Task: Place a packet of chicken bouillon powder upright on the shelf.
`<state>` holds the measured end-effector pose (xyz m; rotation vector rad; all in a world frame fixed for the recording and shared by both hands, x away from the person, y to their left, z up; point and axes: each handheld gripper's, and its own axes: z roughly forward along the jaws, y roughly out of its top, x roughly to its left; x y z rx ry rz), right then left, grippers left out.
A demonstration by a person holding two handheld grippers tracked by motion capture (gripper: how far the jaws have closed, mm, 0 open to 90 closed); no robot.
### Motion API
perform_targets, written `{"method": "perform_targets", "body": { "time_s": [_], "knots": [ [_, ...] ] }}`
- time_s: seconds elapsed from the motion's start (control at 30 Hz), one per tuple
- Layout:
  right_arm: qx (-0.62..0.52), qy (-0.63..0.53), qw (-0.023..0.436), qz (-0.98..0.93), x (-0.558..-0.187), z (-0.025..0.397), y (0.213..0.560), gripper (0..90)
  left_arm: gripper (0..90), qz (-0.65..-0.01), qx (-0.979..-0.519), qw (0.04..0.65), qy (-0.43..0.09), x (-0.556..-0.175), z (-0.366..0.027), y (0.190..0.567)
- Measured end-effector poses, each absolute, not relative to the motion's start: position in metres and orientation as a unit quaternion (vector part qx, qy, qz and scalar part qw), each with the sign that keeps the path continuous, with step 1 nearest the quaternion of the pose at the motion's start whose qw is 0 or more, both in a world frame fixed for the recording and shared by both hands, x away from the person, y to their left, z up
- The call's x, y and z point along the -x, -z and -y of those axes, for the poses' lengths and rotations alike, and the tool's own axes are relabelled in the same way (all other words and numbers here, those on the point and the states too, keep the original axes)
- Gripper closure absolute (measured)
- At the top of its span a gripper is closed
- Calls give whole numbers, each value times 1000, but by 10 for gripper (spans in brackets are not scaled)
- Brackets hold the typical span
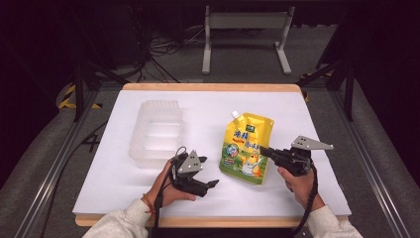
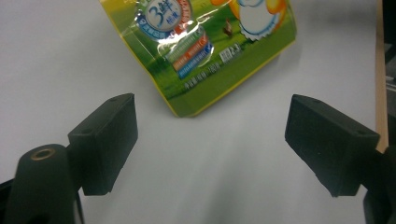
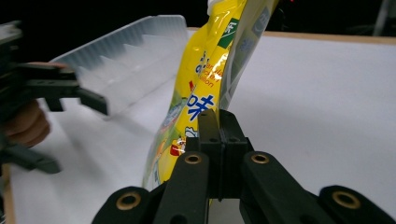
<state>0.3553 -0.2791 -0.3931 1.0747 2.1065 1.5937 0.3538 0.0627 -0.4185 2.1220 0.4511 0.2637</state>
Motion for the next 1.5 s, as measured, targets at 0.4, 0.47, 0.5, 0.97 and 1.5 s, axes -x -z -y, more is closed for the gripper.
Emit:
{"method": "perform_targets", "body": {
  "time_s": [0.4,0.47,0.5,0.97,1.5],
  "knots": [
    [-273,-574,153,-757,-333,261,376,900,158,-225,-837,494,-65,-391,-40,416],
    [-271,-575,153,-757,-332,261,376,900,198,-222,-839,492,-71,-392,-40,415],
    [-266,-576,153,-757,-330,259,376,900,234,-217,-834,502,-72,-392,-41,412],
    [-258,-570,180,-759,-327,253,370,900,820,-207,-815,527,-123,-385,-56,396],
    [-213,-542,216,-784,-333,216,352,900,853,-217,-806,513,-200,-374,-76,370]
  ]
}}
